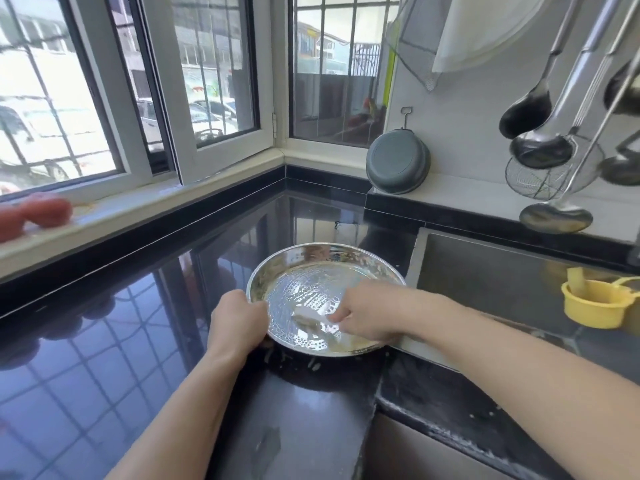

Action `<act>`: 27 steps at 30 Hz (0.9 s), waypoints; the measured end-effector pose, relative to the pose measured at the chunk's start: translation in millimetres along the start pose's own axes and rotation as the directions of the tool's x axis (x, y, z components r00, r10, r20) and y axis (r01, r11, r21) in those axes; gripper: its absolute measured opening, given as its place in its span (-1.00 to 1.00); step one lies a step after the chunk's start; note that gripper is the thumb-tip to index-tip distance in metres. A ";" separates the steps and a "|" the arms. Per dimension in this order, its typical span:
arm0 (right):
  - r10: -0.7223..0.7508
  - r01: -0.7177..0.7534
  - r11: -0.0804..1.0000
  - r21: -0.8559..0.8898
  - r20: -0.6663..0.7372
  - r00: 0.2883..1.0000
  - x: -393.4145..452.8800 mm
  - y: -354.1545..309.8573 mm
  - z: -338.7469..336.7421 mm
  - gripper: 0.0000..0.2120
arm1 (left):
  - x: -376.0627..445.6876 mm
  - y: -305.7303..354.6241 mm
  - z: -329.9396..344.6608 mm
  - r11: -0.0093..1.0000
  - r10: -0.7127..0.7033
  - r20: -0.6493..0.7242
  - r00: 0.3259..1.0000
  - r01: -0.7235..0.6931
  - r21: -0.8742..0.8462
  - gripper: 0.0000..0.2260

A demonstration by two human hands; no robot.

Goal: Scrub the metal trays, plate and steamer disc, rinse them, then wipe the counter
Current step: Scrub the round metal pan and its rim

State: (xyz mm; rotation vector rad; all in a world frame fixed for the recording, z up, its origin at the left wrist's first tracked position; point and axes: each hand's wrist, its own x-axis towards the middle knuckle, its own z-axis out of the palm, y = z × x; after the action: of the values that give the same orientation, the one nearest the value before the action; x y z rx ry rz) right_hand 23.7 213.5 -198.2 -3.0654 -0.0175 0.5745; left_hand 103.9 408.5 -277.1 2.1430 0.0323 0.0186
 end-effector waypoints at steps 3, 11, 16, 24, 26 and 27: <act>0.108 -0.109 0.989 -0.104 -0.015 0.994 3.7 13.2 -5.3 -0.63 | -5.9 5.1 2.4 1.000 -0.017 -0.029 0.999 0.017 0.003 -0.86; 0.154 -0.152 0.980 -0.126 0.008 0.988 -30.2 4.6 -16.6 -0.66 | -15.2 20.1 -11.6 0.926 0.064 -0.041 0.997 -0.044 0.376 -0.86; 0.285 -0.254 0.952 0.168 -0.198 0.938 -57.0 59.5 -7.7 -0.72 | -31.8 23.5 -23.8 0.527 0.563 0.211 0.799 -0.544 0.653 -0.80; 0.407 -0.247 0.853 0.460 -0.289 0.866 -140.4 121.6 32.9 -0.76 | -73.4 32.1 7.5 0.261 0.551 0.692 0.467 -0.884 0.388 -0.87; 0.457 -0.273 0.829 0.487 -0.311 0.833 -156.5 134.6 35.6 -0.74 | -72.5 38.5 11.4 0.286 0.580 0.658 0.480 -0.876 0.387 -0.79; 0.476 -0.282 0.822 0.495 -0.325 0.817 -163.9 137.9 34.7 -0.73 | -71.7 40.9 11.6 0.282 0.581 0.653 0.485 -0.873 0.398 -0.78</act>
State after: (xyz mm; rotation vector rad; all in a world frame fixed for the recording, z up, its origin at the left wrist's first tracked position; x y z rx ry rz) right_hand -140.7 73.9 -174.7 -2.6782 0.6698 -0.1262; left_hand 33.3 374.4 -249.0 2.6562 -1.5032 0.1645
